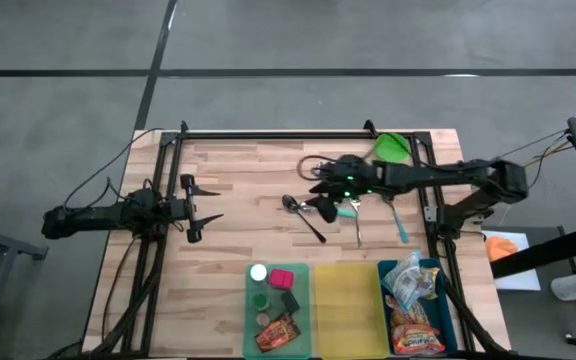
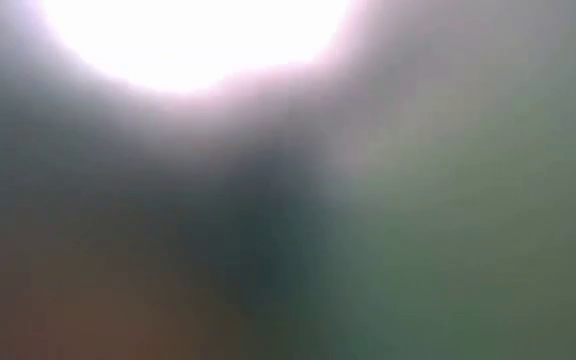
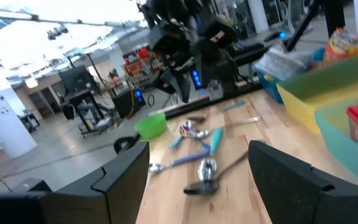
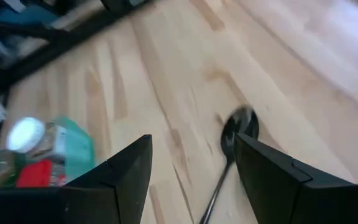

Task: Pick & Place Food Item
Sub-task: Put the black spoon into the yellow bin

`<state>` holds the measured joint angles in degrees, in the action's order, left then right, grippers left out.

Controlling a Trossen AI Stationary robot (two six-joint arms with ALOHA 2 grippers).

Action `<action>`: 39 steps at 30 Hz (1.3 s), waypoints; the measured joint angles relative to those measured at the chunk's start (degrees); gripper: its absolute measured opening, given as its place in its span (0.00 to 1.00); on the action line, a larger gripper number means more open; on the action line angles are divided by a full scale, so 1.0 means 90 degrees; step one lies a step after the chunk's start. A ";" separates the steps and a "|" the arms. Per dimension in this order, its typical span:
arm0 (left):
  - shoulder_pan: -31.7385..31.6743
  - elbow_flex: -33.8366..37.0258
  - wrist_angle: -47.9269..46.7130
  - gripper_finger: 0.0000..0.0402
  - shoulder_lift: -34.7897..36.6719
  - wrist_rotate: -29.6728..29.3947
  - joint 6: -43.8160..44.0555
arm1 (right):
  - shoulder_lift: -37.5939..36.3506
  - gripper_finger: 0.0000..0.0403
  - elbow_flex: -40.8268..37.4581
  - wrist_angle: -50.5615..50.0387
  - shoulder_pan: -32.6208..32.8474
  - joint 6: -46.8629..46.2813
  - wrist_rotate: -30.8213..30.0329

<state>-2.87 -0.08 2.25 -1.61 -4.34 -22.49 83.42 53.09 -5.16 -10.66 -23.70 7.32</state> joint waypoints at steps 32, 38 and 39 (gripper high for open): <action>0.0001 0.0000 -0.0084 0.69 -0.0057 0.0007 0.0013 | 0.3513 0.55 0.3049 -0.3401 0.0353 -0.0934 -0.1008; 0.0000 0.0000 -0.0084 0.69 -0.0058 0.0007 0.0010 | 0.3487 0.55 0.3049 -0.3413 0.0509 -0.1181 -0.1133; 0.0002 0.0000 -0.0084 0.69 -0.0058 0.0007 0.0010 | 0.3487 0.55 0.3049 -0.3416 0.0552 -0.1239 -0.1183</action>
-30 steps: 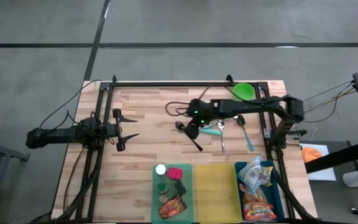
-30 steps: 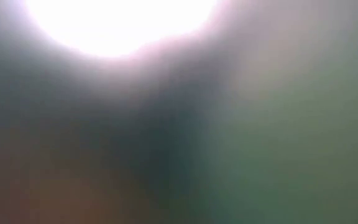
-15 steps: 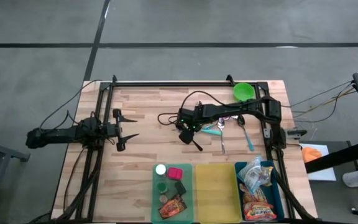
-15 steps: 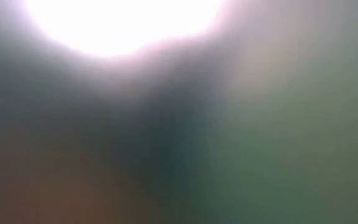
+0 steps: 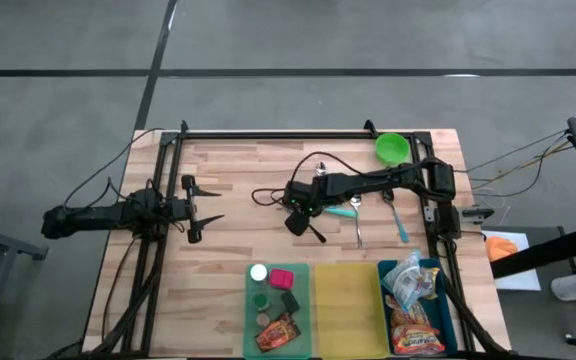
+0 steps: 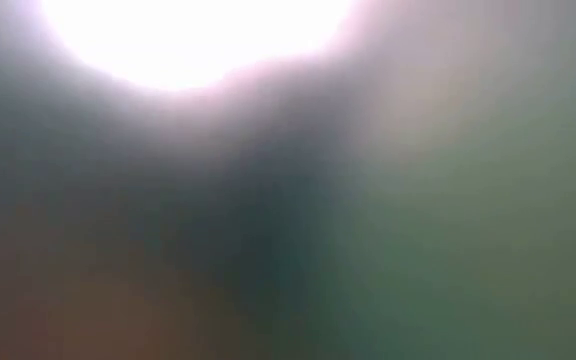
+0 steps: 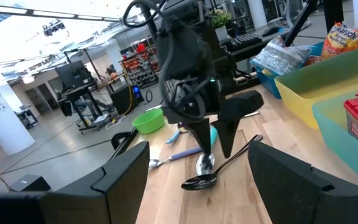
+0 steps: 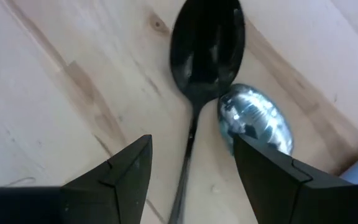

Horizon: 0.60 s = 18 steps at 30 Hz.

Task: Pick & Place Food Item
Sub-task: Put the black spoon into the yellow bin

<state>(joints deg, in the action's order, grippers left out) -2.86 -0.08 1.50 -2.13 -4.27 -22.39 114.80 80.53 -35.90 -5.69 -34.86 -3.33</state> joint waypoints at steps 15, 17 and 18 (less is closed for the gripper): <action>-0.0001 0.0000 0.0000 0.69 0.0002 0.0000 -0.0012 | 0.0036 0.55 -0.0005 -0.0040 0.0446 -0.0801 -0.0520; 0.0000 0.0000 0.0000 0.69 0.0002 0.0000 -0.0012 | 0.0036 0.55 -0.0005 -0.0031 0.0437 -0.0838 -0.0544; 0.0000 0.0000 -0.0001 0.69 0.0003 -0.0001 -0.0012 | 0.0036 0.55 -0.0014 -0.0027 0.0434 -0.0881 -0.0557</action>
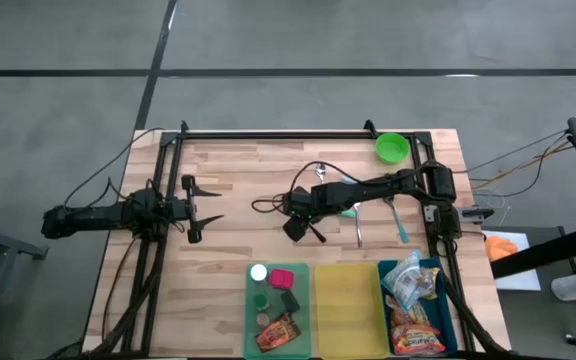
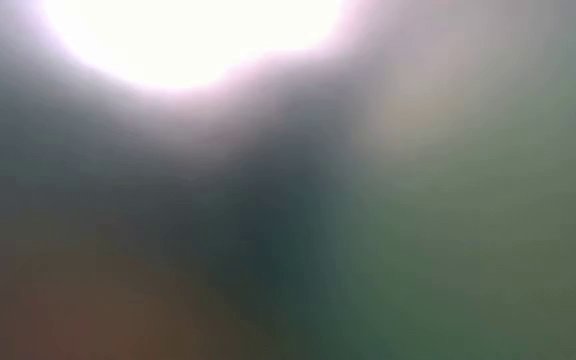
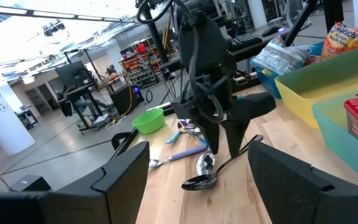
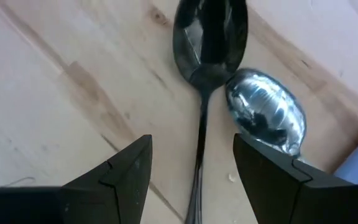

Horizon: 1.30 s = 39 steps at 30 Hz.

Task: Pick & Place Food Item
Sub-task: Put the black spoon into the yellow bin

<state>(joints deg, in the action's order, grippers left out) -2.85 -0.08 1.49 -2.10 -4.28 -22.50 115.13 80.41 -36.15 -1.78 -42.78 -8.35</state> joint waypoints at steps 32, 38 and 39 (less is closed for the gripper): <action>-0.0002 0.0000 -0.0002 0.69 0.0001 0.0001 0.0015 | 0.0002 0.46 -0.0963 0.1161 0.0005 0.0005 -0.0107; -0.0001 0.0000 -0.0002 0.69 0.0001 0.0000 0.0015 | 0.0002 0.26 -0.0970 0.1093 0.0000 -0.0003 -0.0144; -0.0002 0.0000 -0.0002 0.69 0.0001 0.0001 0.0012 | 0.0004 0.23 -0.0970 0.1088 -0.0001 -0.0005 -0.0150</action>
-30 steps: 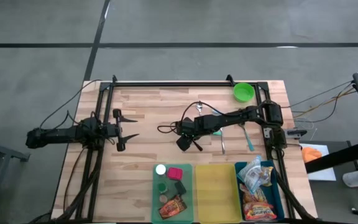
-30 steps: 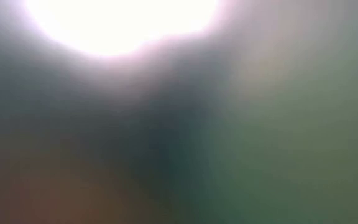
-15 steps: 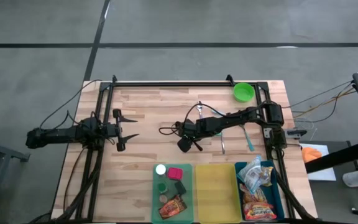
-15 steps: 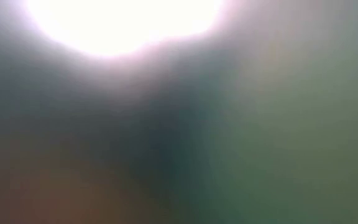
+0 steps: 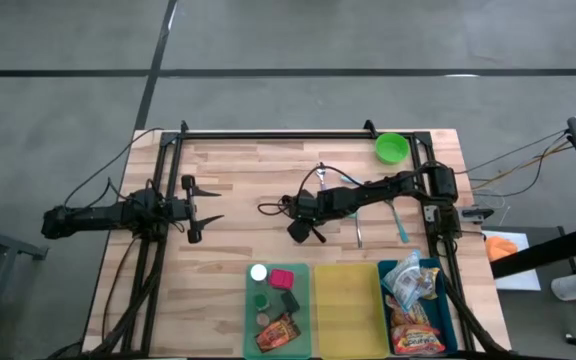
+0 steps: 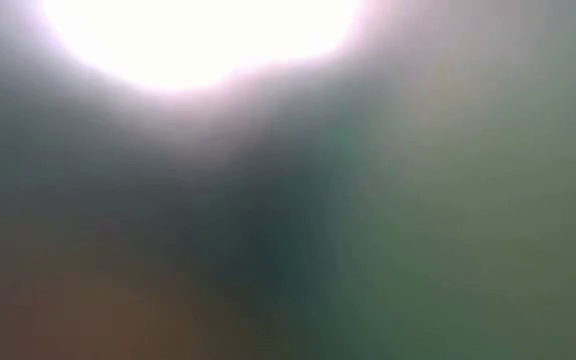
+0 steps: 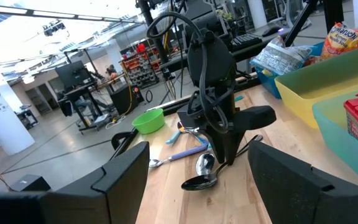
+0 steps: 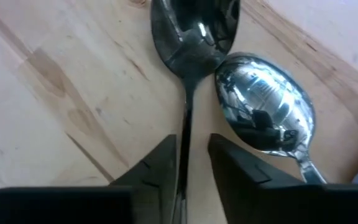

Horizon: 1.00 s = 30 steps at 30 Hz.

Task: Pick & Place Food Item
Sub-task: Put the black spoon into the yellow bin

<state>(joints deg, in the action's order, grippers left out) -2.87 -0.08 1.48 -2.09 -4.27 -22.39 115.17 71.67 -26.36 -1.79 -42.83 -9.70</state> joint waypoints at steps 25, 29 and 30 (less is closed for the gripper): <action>0.0000 0.0000 0.0000 0.69 -0.0002 0.0000 -0.0010 | -0.0053 0.05 0.0105 -0.0095 -0.0001 0.0437 0.0044; 0.0002 0.0000 0.0000 0.69 -0.0001 0.0000 -0.0010 | -0.0221 0.05 0.0153 -0.0050 0.0020 0.0630 0.0037; 0.0002 0.0000 -0.0001 0.69 -0.0002 0.0000 -0.0010 | -0.0285 0.05 0.0175 -0.0044 0.0021 0.0672 0.0033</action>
<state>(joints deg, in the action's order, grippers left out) -2.85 -0.08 1.46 -2.11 -4.27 -22.48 112.60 73.25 -26.76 -1.61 -36.78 -9.40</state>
